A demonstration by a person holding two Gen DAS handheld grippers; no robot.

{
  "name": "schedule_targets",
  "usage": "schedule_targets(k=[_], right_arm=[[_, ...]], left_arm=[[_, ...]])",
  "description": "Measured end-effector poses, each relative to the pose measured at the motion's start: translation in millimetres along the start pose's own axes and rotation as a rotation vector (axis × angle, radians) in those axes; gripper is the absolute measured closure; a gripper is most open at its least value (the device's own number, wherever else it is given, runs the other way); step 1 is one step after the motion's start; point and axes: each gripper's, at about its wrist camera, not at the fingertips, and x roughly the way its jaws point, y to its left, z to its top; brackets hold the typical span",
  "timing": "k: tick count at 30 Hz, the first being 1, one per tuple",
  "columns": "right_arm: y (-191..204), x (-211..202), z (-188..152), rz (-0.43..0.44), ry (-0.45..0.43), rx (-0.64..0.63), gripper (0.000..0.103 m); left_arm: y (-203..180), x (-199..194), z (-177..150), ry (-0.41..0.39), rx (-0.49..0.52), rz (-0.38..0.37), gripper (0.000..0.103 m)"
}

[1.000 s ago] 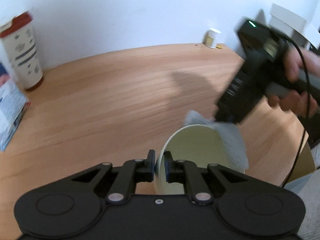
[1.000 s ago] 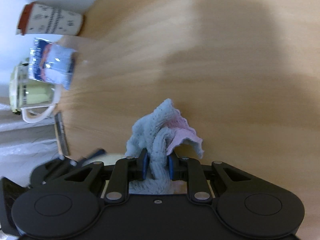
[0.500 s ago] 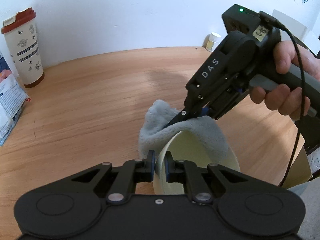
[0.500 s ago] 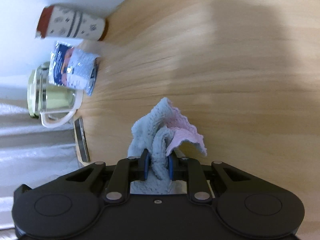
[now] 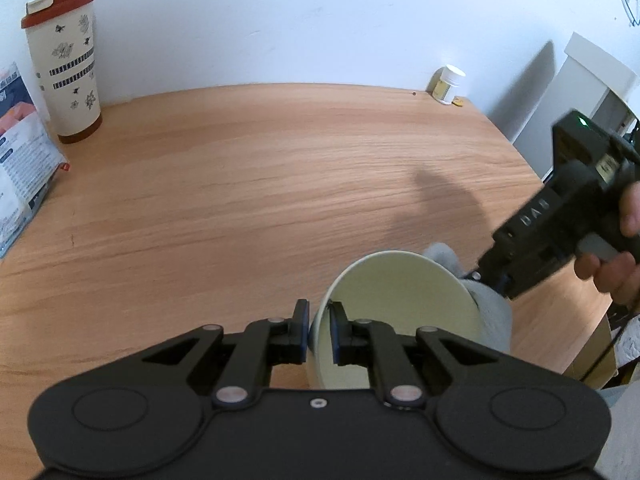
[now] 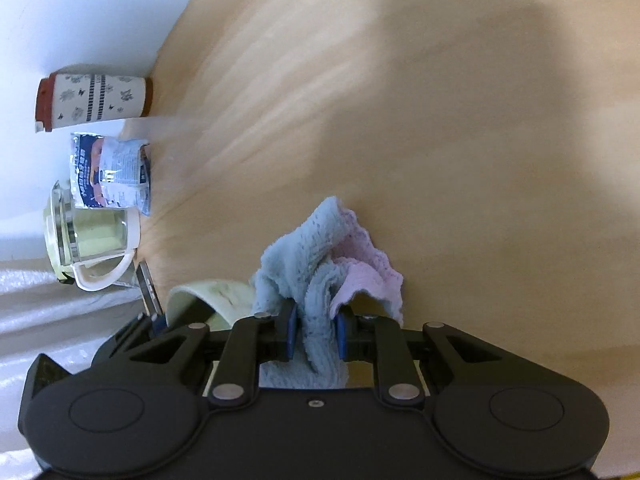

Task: Clean bowl
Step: 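Grip the bowl rim with the left gripper while the right gripper wipes the outer wall with the towel, then open the left gripper off the rim while the right gripper lifts the towel away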

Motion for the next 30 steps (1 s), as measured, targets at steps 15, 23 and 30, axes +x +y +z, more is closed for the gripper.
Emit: schedule_targets(k=[15, 23, 30], right_arm=[[56, 14, 23, 0.017, -0.066, -0.093, 0.081], [22, 1, 9, 0.004, -0.068, -0.005, 0.081], [9, -7, -10, -0.001, -0.067, 0.016, 0.081]], left_arm=[[14, 6, -2, 0.040, -0.067, -0.034, 0.093], [19, 12, 1, 0.053, -0.083, -0.043, 0.092], [22, 13, 4, 0.075, -0.089, -0.061, 0.092]])
